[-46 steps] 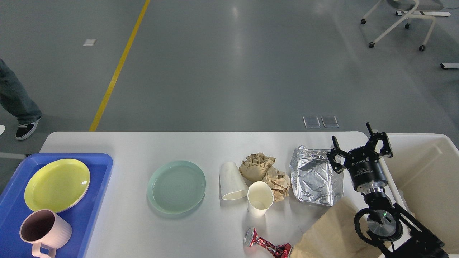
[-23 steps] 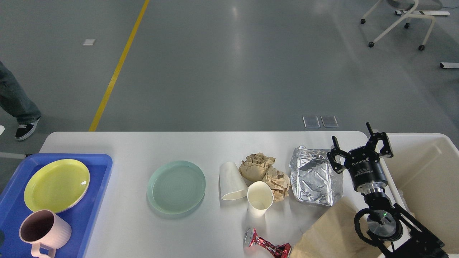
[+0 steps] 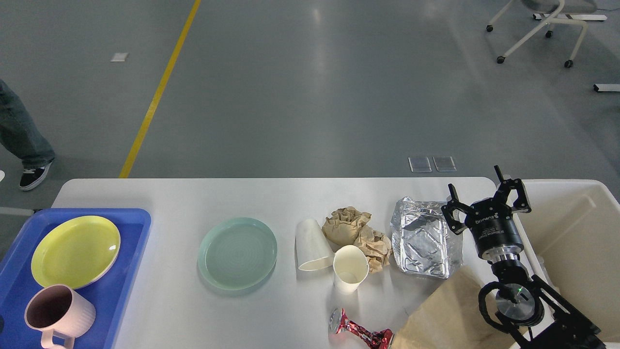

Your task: Tidy desktop

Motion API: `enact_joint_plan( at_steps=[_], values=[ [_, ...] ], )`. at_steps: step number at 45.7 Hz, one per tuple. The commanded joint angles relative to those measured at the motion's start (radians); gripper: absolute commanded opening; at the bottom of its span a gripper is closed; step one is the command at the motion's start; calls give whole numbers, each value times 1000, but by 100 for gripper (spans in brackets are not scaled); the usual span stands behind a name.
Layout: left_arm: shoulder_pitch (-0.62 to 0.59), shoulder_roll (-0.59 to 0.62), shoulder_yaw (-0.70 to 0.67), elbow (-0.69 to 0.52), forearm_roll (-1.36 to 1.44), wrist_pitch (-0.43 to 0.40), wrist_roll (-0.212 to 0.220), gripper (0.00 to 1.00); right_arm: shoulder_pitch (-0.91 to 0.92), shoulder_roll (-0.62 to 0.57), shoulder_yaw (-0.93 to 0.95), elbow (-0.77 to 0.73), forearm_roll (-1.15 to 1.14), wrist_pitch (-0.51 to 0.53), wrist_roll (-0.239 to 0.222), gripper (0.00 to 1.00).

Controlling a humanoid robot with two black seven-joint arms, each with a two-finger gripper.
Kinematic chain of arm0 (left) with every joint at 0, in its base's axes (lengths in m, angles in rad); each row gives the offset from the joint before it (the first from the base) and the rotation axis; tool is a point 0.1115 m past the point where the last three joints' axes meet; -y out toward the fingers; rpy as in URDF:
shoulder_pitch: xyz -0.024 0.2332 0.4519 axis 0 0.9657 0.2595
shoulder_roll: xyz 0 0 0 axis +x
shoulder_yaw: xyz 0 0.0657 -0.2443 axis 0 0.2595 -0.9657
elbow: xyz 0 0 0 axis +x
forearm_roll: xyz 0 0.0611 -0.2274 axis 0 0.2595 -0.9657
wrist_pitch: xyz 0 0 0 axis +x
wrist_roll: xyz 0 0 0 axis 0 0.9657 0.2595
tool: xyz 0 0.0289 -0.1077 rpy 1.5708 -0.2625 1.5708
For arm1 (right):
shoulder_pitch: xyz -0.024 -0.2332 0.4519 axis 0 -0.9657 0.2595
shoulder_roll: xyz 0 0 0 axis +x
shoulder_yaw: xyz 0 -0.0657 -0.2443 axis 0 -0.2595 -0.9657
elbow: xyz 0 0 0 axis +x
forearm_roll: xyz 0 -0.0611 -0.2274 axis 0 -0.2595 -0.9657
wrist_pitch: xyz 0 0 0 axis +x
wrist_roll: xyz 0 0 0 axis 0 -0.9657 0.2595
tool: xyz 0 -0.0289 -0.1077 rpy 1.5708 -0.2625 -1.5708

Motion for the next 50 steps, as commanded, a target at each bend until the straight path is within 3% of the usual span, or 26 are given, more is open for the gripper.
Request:
enact_joint_plan(
  at_steps=[1, 30, 33, 38, 42, 45, 50],
  values=[
    [12, 0, -1, 0, 2, 17, -51, 2, -1, 0, 0, 0, 1, 0, 0, 100],
    [68, -23, -4, 0, -1, 84, -79, 6, -1, 0, 0, 0, 0, 0, 0, 100],
    [68, -26, -5, 0, -12, 101, -79, 14, -1, 0, 0, 0, 0, 0, 0, 100],
    [77, -49, -16, -2, -38, 202, -79, 47, -1, 0, 0, 0, 1, 0, 0, 100],
    [95, -51, -14, -6, -80, 279, -80, 67, 0, 0, 0, 0, 0, 0, 0, 100],
    [104, -51, -13, -11, -103, 291, -79, 81, -1, 0, 0, 0, 0, 0, 0, 100],
    [106, -51, -10, -17, -115, 291, -79, 90, -1, 0, 0, 0, 0, 0, 0, 100]
  ],
)
